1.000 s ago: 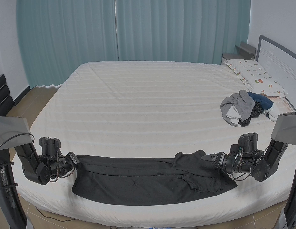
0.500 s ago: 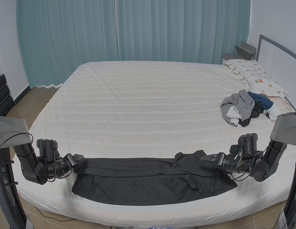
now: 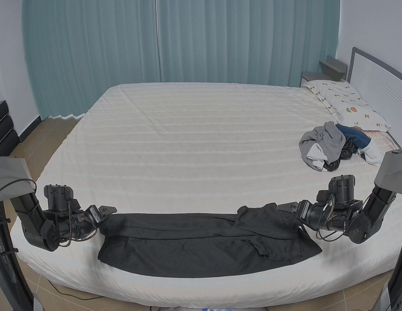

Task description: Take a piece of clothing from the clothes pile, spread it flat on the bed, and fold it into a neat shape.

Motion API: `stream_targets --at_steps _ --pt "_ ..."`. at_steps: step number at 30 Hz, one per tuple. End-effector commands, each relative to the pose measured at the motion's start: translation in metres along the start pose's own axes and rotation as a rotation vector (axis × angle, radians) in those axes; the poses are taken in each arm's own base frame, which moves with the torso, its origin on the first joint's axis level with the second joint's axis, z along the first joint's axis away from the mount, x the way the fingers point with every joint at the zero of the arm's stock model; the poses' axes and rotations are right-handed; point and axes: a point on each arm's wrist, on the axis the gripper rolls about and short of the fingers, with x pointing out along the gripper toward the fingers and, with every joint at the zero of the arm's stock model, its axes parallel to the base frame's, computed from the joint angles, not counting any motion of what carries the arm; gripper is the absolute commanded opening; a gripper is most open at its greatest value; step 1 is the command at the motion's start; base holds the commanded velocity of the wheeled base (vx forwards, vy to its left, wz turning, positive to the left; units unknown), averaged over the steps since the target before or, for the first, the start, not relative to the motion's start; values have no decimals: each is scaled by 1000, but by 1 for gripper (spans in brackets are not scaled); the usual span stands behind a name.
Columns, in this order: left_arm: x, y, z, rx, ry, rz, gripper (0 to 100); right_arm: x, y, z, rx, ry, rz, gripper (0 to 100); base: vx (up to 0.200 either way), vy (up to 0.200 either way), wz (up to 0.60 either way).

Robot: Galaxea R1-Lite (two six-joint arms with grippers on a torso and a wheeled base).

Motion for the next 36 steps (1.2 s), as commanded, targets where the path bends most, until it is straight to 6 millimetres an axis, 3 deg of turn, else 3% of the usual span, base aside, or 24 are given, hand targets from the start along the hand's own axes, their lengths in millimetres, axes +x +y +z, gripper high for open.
stream_targets --at_steps 1,7,21,28,29,36 --pt "-5 2 -15 2 41 19 100 -20 -3 -5 24 2 -15 100 -200 0 0" --pt "-7 13 -28 -10 82 75 100 -18 -14 -10 214 20 -39 100 -67 0 0" --pt "19 31 -39 23 6 95 100 -10 -24 -19 216 -6 -18 100 0 0 0" --pt "18 31 -43 64 21 101 100 -11 -27 -17 222 -14 -22 100 0 0 0" --pt "18 32 -43 65 20 106 0 -11 -28 -17 225 -14 -26 100 0 0 0" --pt "12 42 -43 97 16 171 0 -14 -30 -14 231 -26 -28 100 0 0 0"
